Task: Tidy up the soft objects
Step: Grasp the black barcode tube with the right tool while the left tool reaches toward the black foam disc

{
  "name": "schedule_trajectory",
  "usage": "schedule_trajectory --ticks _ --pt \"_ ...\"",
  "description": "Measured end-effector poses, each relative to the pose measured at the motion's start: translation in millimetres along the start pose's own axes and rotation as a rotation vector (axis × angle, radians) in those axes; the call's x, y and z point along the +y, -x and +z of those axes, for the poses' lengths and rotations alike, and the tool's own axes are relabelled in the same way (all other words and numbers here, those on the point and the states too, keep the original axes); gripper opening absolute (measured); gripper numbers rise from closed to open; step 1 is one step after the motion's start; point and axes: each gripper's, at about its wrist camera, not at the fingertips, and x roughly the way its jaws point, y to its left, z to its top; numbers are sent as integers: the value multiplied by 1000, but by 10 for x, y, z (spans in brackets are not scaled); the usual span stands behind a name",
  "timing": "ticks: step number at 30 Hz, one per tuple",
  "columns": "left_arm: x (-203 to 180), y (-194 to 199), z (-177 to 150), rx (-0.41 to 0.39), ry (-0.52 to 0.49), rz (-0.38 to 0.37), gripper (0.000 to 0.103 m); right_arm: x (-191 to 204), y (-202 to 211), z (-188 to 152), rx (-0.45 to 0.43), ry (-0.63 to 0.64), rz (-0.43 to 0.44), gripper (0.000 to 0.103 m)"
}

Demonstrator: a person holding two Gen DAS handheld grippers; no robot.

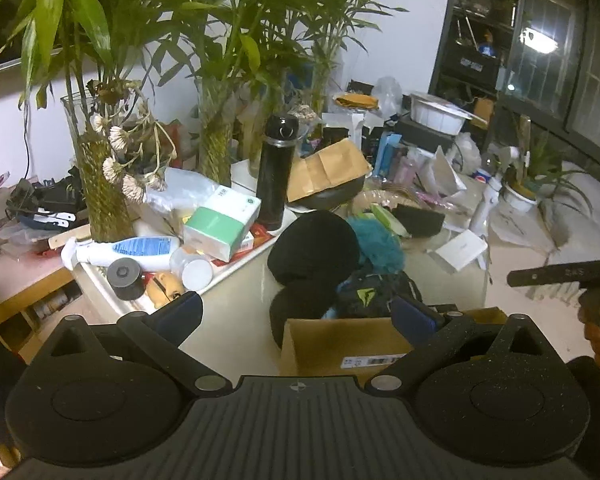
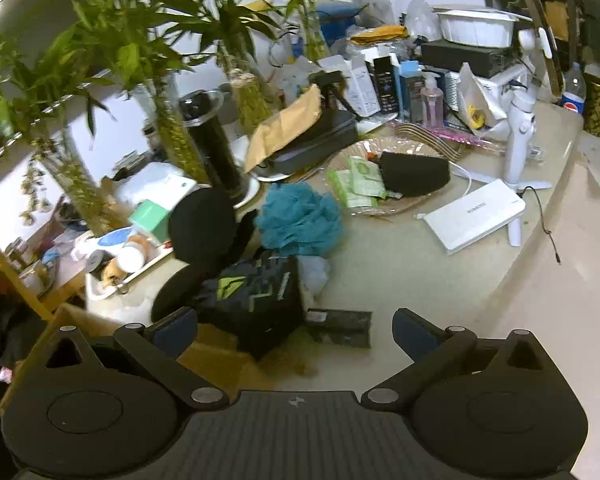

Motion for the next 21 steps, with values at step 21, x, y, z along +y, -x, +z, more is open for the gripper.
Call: schedule_trajectory --ticks 21 --pt "229 -474 119 48 20 -44 103 -420 -1391 -114 183 261 59 102"
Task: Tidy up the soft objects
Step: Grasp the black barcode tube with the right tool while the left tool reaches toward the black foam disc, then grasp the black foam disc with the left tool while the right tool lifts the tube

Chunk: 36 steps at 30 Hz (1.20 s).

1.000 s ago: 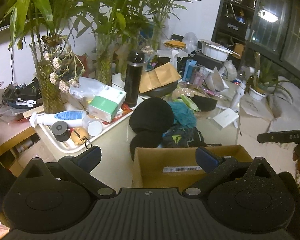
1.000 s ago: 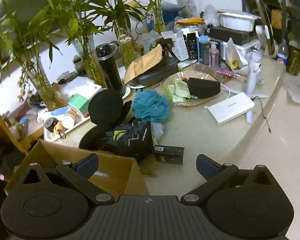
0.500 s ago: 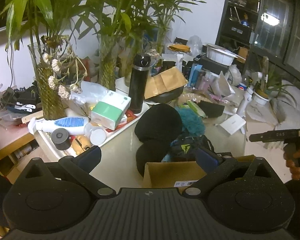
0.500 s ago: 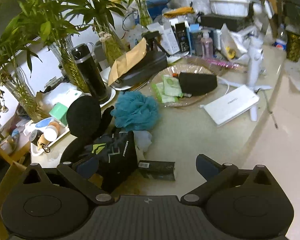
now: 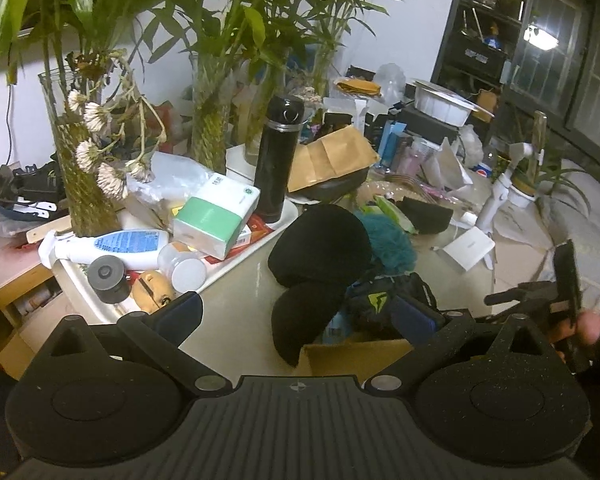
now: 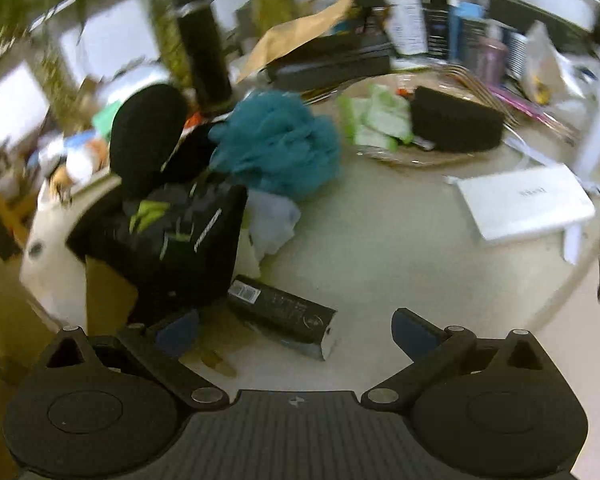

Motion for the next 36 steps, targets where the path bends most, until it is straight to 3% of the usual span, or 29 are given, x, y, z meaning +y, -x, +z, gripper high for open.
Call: schedule_trajectory --ticks 3,7,9,10,13,14,19,25,30,34,36 --pt "5 -61 38 3 -2 -9 103 54 -147 19 24 82 -1 99" --pt "1 -125 92 1 -8 -15 103 116 -321 35 53 170 12 88" --pt "-10 -145 114 0 -14 -19 103 158 -392 36 64 208 14 77" --pt "-15 -159 124 0 -19 -20 103 175 -423 34 72 222 18 67" --pt "-44 -190 170 -2 -31 -24 103 202 -447 26 85 231 12 54" --pt "-56 -199 188 -3 -36 -26 103 203 -431 24 93 220 17 31" --pt "-131 -270 283 -12 -84 -37 103 188 -256 -14 89 180 -11 28" --pt "-228 -397 447 -70 -165 -80 103 96 142 -17 5 82 -33 27" --pt "-339 -619 614 -65 -263 -101 103 72 443 22 -62 27 -50 27" --pt "-322 -777 662 -86 -293 -192 103 63 631 27 -96 7 -57 28" --pt "-303 -908 669 -62 -286 -187 103 65 692 19 -107 0 -59 28"
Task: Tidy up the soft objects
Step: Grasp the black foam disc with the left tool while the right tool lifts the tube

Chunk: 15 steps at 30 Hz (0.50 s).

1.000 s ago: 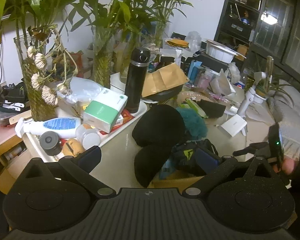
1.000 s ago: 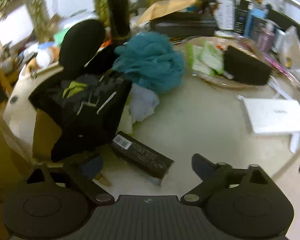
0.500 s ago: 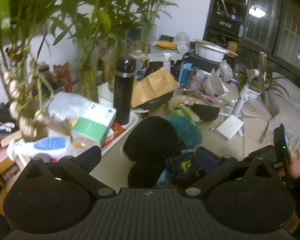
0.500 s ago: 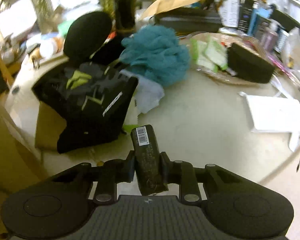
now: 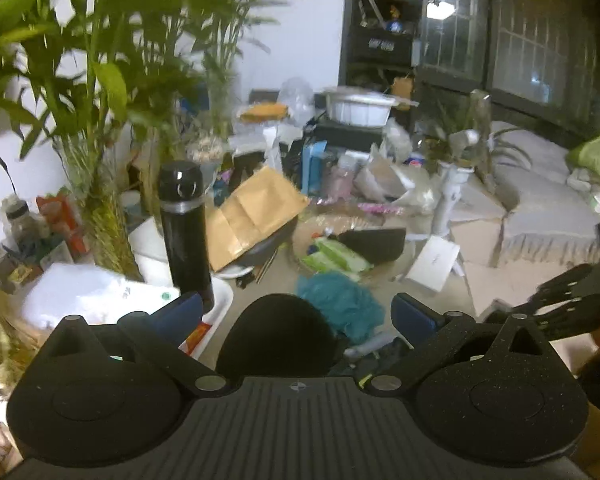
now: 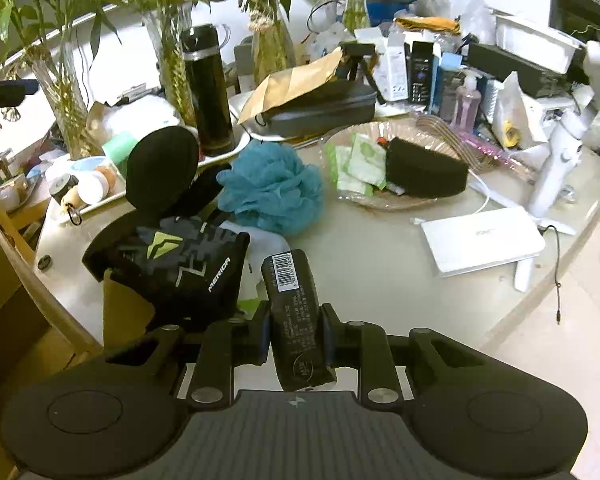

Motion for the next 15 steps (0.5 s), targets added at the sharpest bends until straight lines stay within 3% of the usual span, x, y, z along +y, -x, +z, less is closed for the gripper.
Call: schedule_trajectory --ticks 8,11,15 --pt "257 -519 -125 76 28 -31 103 -23 202 -84 -50 -73 40 28" --pt "395 -728 -146 118 39 -70 87 -42 240 -126 -57 -104 51 28" --pt "567 -1025 -186 162 70 -87 86 -10 260 -190 -53 -108 70 28"
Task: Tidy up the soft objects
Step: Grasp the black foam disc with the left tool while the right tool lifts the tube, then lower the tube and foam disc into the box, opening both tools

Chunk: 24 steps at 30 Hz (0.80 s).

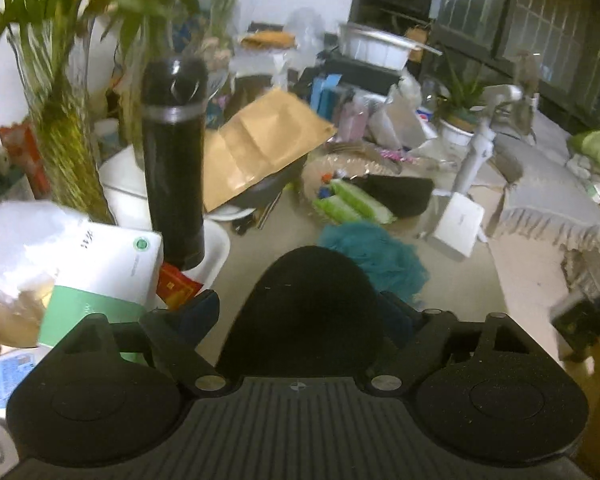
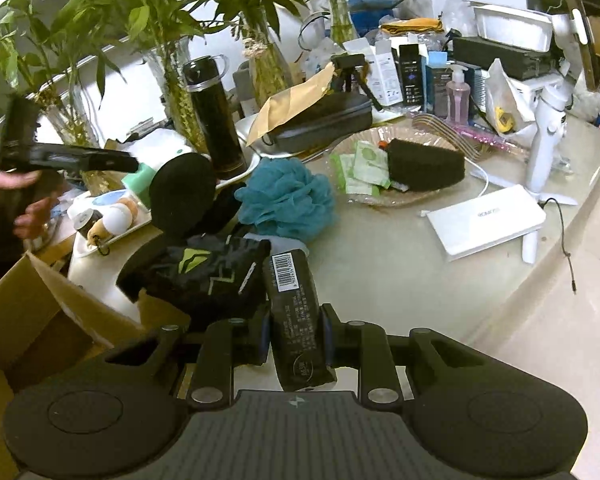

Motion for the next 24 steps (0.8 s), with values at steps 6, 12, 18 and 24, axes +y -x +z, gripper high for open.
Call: schedule_trajectory --ticks 6,12,18,24 --pt "302 -336 -15 59 142 -168 83 15 -27 -69 15 -12 36 28" --pt "325 -430 -33 116 170 -223 36 2 -3 -45 10 -6 49 28" --pt "97 -206 8 69 90 -192 11 -10 45 -27 -2 -6 32 28" --pt "-204 145 86 7 9 -91 10 68 168 41 -37 3 10 28"
